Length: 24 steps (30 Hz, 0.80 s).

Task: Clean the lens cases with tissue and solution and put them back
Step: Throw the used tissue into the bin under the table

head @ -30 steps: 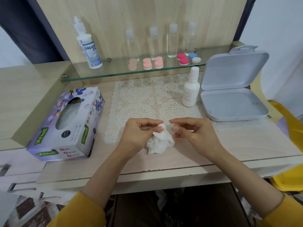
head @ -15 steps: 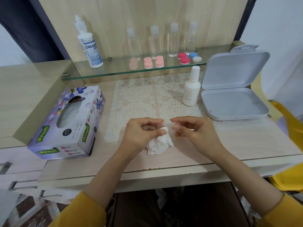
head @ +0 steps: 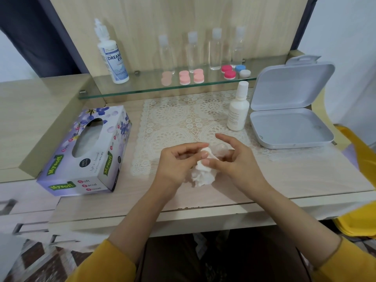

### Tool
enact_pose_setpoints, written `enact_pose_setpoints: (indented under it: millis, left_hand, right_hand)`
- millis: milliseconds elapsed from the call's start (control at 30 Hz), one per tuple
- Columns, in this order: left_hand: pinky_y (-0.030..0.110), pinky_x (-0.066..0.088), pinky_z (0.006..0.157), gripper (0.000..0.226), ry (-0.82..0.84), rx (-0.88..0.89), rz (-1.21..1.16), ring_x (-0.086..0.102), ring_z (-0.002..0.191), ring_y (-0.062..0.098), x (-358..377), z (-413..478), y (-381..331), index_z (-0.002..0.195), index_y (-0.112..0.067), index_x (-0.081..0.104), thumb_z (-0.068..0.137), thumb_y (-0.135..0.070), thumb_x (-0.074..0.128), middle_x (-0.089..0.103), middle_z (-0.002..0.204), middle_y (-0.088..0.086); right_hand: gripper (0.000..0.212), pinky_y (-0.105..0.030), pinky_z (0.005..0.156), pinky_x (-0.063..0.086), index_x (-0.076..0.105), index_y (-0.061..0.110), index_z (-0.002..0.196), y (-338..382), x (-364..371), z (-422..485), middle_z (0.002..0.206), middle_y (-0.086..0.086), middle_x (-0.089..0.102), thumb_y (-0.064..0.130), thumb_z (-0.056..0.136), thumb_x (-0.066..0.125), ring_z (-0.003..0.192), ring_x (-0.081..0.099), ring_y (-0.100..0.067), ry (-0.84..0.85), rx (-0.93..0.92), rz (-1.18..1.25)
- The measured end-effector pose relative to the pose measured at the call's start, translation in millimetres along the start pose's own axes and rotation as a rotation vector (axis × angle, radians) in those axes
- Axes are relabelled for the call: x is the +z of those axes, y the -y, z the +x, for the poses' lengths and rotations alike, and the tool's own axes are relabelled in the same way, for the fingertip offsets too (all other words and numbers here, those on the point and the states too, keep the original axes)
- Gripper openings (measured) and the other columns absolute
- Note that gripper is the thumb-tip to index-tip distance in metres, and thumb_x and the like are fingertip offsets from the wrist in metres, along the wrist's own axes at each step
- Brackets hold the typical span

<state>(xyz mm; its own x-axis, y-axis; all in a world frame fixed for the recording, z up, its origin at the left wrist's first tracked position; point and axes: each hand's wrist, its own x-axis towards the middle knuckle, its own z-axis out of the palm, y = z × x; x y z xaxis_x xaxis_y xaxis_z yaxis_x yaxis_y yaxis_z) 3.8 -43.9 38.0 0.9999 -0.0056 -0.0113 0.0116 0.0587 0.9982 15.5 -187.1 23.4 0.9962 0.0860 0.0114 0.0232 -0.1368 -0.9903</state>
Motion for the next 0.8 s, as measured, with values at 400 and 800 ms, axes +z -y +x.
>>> enact_pose_setpoints:
  millis: [400,800]
  left_hand:
    - [0.028,0.055,0.081,0.018,-0.046,0.017,-0.046,0.066,0.076,0.014,-10,6,3,0.086,-0.015,0.07,0.072,-0.004,0.069,0.068,0.072,-0.001]
    - [0.023,0.055,0.077,0.02,-0.038,-0.001,-0.017,0.068,0.081,0.017,1,5,0,0.091,-0.014,0.07,0.075,-0.003,0.069,0.071,0.082,0.007]
  right_hand:
    - [0.023,-0.014,0.056,0.039,0.058,0.012,0.063,2,-28,-3,0.066,-0.001,0.058,-0.005,0.078,0.061,0.062,0.051,-0.009,0.002,-0.092,0.0]
    - [0.019,-0.021,0.062,0.044,0.06,0.015,0.066,5,-29,8,0.064,0.009,0.061,0.003,0.072,0.074,0.064,0.057,-0.014,0.017,-0.272,-0.085]
